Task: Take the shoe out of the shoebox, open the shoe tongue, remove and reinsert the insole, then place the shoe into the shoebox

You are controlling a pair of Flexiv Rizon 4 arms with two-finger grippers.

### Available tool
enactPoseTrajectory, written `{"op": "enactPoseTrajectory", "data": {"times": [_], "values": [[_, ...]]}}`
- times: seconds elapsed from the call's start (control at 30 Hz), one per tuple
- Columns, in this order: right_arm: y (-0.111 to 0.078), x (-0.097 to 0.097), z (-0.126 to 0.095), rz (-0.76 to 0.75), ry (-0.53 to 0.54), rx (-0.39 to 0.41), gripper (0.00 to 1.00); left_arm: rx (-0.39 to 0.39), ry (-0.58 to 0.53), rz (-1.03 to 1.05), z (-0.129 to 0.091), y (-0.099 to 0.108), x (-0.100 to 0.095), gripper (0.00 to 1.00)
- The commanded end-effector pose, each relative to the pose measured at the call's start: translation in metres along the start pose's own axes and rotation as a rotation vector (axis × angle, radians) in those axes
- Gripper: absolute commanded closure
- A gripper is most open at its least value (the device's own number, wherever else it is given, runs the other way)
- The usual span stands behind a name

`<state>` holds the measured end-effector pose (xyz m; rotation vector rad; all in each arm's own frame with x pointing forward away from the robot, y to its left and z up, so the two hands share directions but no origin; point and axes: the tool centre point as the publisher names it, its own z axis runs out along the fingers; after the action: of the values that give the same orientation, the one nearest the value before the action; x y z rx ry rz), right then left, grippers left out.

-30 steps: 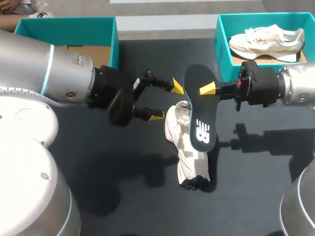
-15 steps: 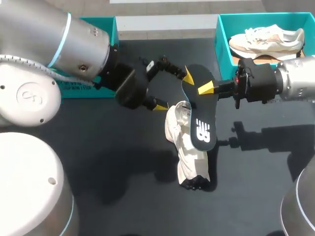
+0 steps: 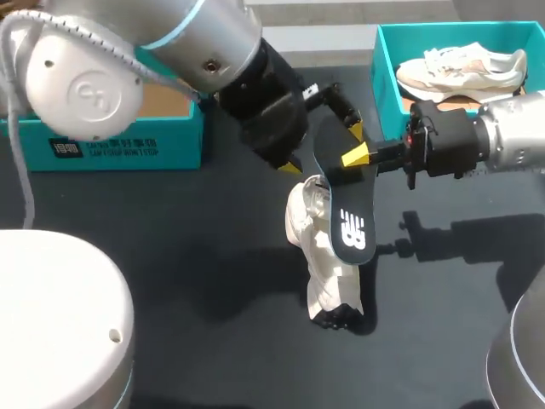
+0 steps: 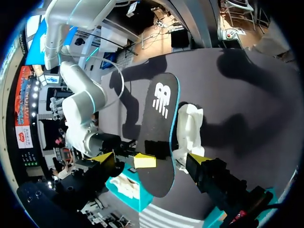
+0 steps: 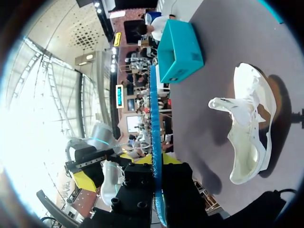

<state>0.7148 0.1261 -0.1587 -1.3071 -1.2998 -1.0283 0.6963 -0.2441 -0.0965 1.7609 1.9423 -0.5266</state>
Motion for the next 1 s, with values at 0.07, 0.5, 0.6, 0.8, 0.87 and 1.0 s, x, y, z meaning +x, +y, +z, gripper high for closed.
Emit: {"op": "enactPoseTrajectory", "data": {"times": [0.07,0.5,0.6,0.8,0.87,1.0], "values": [[0.0010,-0.0010,0.0022,0.003,-0.004,0.003,1.00,-0.007,0.570,0.022,-0.0030,-0.0008,-0.0082,0.00],[0.0034,-0.0013,0.0033,0.004,-0.007,0.004,1.00,0.002,0.572,0.012,-0.0026,-0.0014,-0.0071,0.00],[0.0043,-0.0013,0.0037,0.004,-0.008,0.004,1.00,0.003,0.570,0.010,-0.0027,-0.0004,-0.0064,0.00],[0.0061,-0.0012,0.0055,0.003,-0.008,0.005,1.00,0.002,0.549,0.006,-0.0021,0.0037,-0.0048,0.00],[0.0067,-0.0011,0.0061,0.003,-0.008,0.005,1.00,0.007,0.538,0.004,-0.0016,0.0052,-0.0049,0.00],[0.0076,-0.0009,0.0079,0.006,-0.007,0.005,1.00,0.005,0.530,0.001,-0.0008,0.0072,-0.0058,0.00]]}}
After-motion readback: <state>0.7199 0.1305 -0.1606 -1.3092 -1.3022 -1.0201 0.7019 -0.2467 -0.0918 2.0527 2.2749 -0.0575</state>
